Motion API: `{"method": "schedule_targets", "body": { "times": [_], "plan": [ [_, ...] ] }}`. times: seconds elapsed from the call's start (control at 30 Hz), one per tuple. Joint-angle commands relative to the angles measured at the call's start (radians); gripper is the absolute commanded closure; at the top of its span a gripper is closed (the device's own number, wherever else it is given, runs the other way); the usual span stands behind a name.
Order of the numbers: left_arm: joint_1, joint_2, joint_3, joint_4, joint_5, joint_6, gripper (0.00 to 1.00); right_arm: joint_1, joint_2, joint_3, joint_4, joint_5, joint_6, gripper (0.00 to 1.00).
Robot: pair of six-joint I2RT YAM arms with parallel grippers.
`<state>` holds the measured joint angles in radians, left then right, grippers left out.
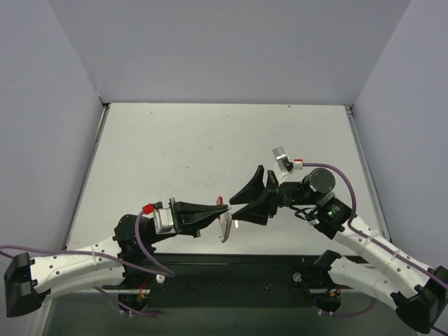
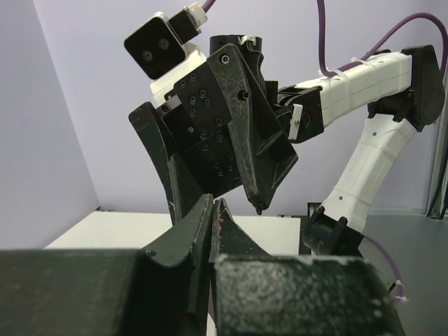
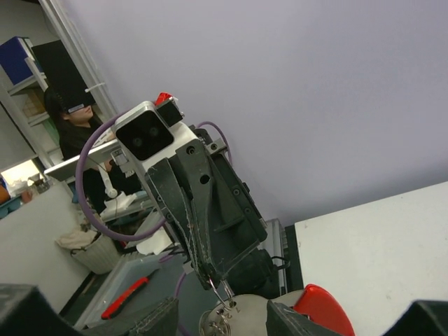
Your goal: Put the keys on the keyring
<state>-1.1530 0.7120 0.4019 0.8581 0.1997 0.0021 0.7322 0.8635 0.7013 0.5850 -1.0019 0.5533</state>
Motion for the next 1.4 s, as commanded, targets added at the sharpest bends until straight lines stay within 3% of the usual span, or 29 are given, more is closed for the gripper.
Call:
{"method": "schedule_targets", "body": {
  "times": [0.0, 0.23, 0.4, 0.57, 0.73, 0.93, 1.1, 1.2, 1.37],
  "plan": [
    [-0.005, 0.001, 0.054, 0.091, 0.017, -0.028, 1.00, 0.018, 0.003, 0.055, 0.101, -0.027, -0.018, 0.53],
    [-0.005, 0.003, 0.058, 0.085, 0.012, -0.019, 1.00, 0.027, 0.011, 0.075, 0.078, -0.027, -0.018, 0.82],
    [-0.007, 0.014, 0.060, 0.084, 0.017, -0.021, 1.00, 0.032, 0.015, 0.086, 0.072, -0.023, -0.018, 0.87],
    [-0.005, 0.027, 0.061, 0.085, 0.021, -0.025, 1.00, 0.038, 0.028, 0.101, 0.049, -0.029, -0.030, 1.00],
    [-0.007, 0.027, 0.093, 0.013, 0.023, -0.013, 1.00, 0.041, 0.026, 0.116, -0.031, -0.004, -0.079, 1.00],
    [-0.005, 0.011, 0.158, -0.160, 0.047, -0.008, 1.00, 0.041, 0.017, 0.159, -0.264, 0.060, -0.206, 1.00],
    [-0.005, -0.029, 0.215, -0.332, 0.030, 0.045, 0.91, 0.039, 0.017, 0.196, -0.390, 0.091, -0.288, 1.00],
    [-0.005, -0.052, 0.271, -0.476, 0.038, 0.075, 0.73, 0.039, 0.022, 0.219, -0.480, 0.126, -0.337, 1.00],
    [-0.004, -0.068, 0.386, -0.752, 0.052, 0.101, 0.58, 0.038, 0.034, 0.250, -0.637, 0.161, -0.404, 1.00]
  ]
}}
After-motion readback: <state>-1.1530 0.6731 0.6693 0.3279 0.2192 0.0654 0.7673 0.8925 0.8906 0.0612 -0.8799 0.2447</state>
